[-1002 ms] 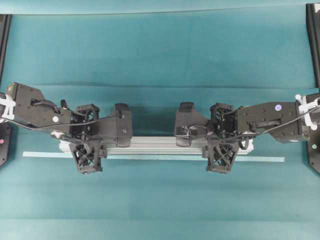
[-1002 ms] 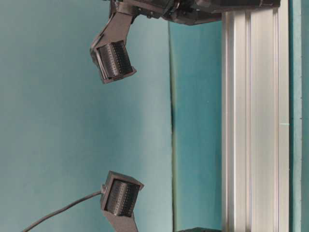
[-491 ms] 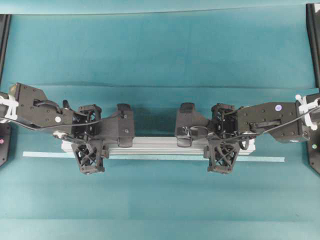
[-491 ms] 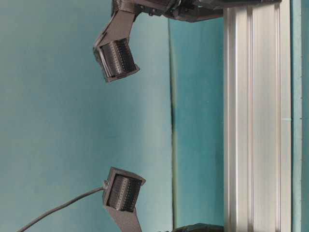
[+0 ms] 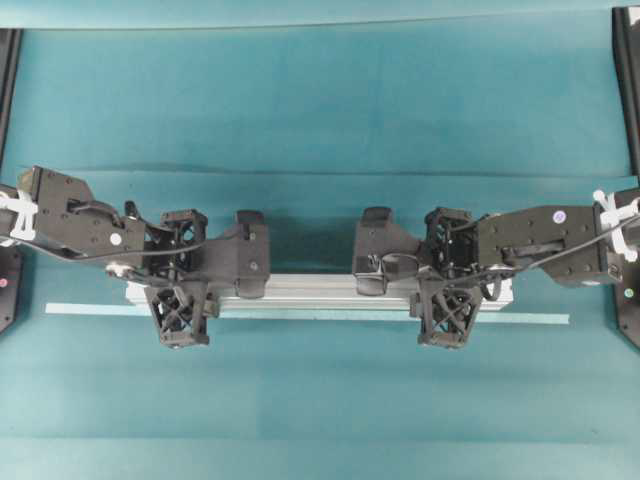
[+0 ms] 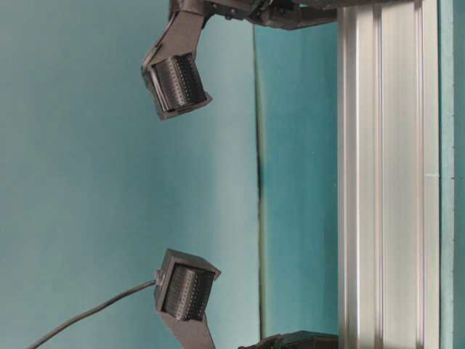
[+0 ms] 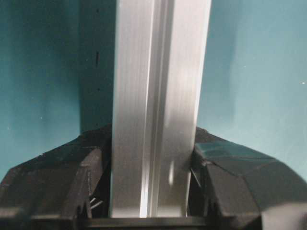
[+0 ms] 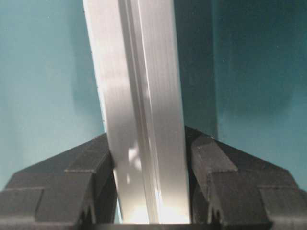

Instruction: Lift the metal rail with both hands.

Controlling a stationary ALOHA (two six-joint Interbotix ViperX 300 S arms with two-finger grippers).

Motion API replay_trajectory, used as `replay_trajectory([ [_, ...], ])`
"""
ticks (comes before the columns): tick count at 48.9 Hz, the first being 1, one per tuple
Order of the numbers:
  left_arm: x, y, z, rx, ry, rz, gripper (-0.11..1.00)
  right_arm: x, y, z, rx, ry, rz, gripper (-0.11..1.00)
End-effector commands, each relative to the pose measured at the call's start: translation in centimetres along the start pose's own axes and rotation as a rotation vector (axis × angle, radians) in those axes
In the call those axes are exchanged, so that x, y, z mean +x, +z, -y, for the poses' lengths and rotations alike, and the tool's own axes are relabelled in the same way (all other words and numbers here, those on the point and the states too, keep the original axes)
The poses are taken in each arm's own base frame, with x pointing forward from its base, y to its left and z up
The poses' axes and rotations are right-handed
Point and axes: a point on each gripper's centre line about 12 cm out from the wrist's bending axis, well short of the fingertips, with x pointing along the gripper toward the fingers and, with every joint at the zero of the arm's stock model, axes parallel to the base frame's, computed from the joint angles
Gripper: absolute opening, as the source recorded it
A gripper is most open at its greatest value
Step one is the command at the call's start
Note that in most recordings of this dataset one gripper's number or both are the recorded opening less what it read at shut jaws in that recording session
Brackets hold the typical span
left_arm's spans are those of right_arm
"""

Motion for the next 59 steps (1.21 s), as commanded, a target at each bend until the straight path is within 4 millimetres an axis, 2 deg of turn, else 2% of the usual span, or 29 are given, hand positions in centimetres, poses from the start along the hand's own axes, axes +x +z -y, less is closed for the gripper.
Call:
replay_trajectory([
  [1, -0.2, 0.4, -0.4, 0.002, 0.004, 0.018, 0.36, 0.1, 0.1, -0.5, 0.004, 0.006, 0.007, 0.38],
  [28, -0.3, 0.2, -0.4, -0.009, 0.004, 0.023, 0.37, 0.3, -0.2, -0.7, 0.039, 0.014, 0.024, 0.39],
  [31, -0.2, 0.1, -0.4, -0.013, 0.003, 0.022, 0.37, 0.3, -0.2, -0.6, 0.047, 0.012, 0.023, 0.41],
  [33, -0.2, 0.1, -0.4, -0.007, 0.004, 0.02, 0.43, 0.3, -0.2, -0.7, 0.053, 0.013, 0.021, 0.51],
  [38, -0.2, 0.1, -0.4, -0.003, 0.004, 0.022, 0.75, 0.3, -0.3, -0.6, 0.068, 0.012, 0.021, 0.79],
  [42, -0.2, 0.0, -0.4, 0.004, 0.004, 0.022, 0.93, 0.3, -0.3, -0.6, 0.076, 0.013, 0.021, 0.94],
  [51, -0.3, 0.0, -0.4, 0.003, 0.004, 0.023, 0.93, 0.2, -0.5, -0.6, 0.076, 0.012, 0.02, 0.95],
  [59, -2.0, 0.6, -0.7, -0.007, 0.007, 0.068, 0.93, -1.2, -0.1, -0.1, 0.086, 0.012, 0.054, 0.95],
])
